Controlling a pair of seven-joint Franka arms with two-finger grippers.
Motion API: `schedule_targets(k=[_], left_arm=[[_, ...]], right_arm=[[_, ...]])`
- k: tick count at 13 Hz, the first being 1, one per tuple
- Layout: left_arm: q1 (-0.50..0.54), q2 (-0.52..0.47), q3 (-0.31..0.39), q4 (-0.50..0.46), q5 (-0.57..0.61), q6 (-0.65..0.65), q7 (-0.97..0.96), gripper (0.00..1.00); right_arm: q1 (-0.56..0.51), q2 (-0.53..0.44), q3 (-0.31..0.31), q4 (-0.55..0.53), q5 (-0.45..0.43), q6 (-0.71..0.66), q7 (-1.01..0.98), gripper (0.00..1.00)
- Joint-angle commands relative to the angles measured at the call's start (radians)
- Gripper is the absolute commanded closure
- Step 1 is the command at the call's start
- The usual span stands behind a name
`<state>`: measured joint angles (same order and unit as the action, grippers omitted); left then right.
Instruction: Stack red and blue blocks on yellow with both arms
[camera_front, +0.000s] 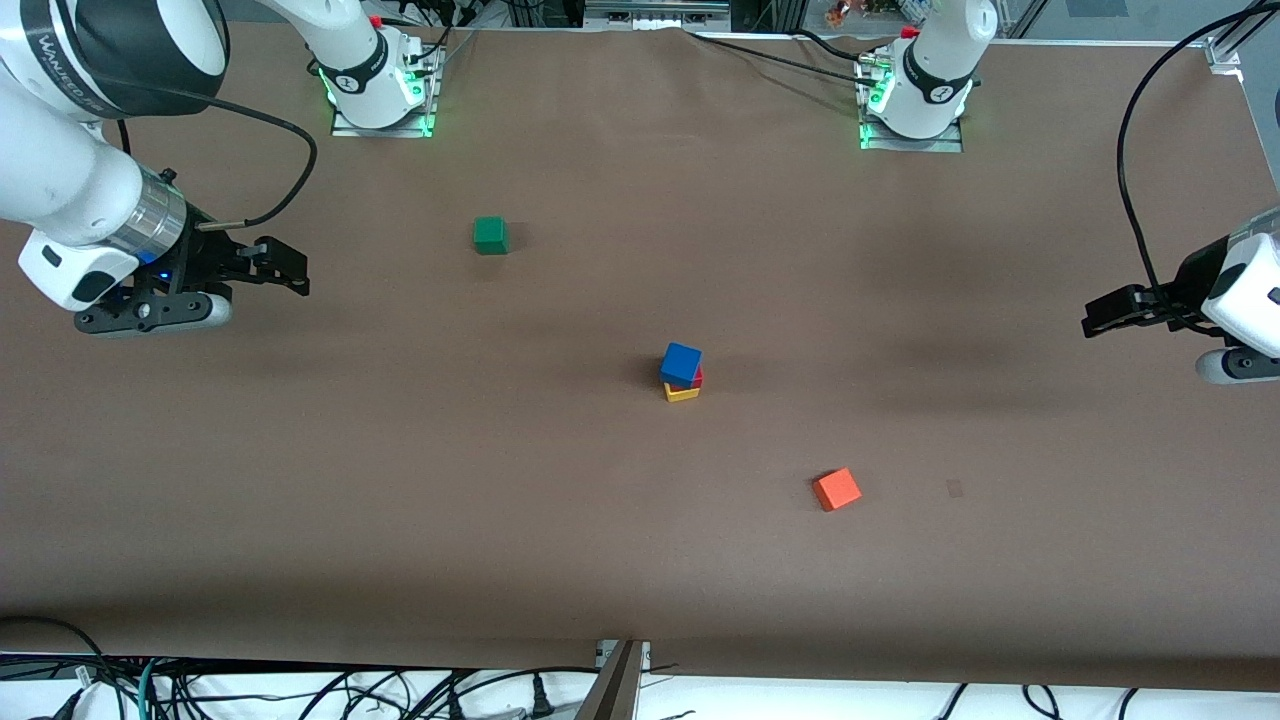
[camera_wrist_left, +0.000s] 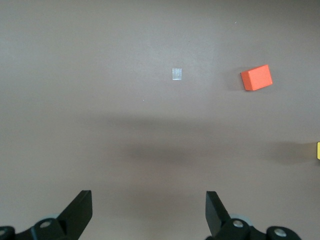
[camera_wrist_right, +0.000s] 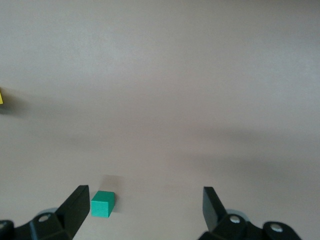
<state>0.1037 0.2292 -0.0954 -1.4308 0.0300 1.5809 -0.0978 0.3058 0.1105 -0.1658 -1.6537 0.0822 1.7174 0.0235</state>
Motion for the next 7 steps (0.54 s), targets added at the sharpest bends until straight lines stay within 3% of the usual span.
schedule_targets(k=[1, 7], left_arm=[[0.01, 0.004, -0.003, 0.015, -0.024, -0.002, 0.018, 0.0], [0.01, 0.004, -0.003, 0.015, -0.024, -0.002, 0.017, 0.0]], right_arm=[[0.003, -0.012, 0.005, 0.008, -0.016, -0.018, 0.01, 0.0], [0.003, -0.012, 0.003, 0.008, -0.015, -0.018, 0.001, 0.0]])
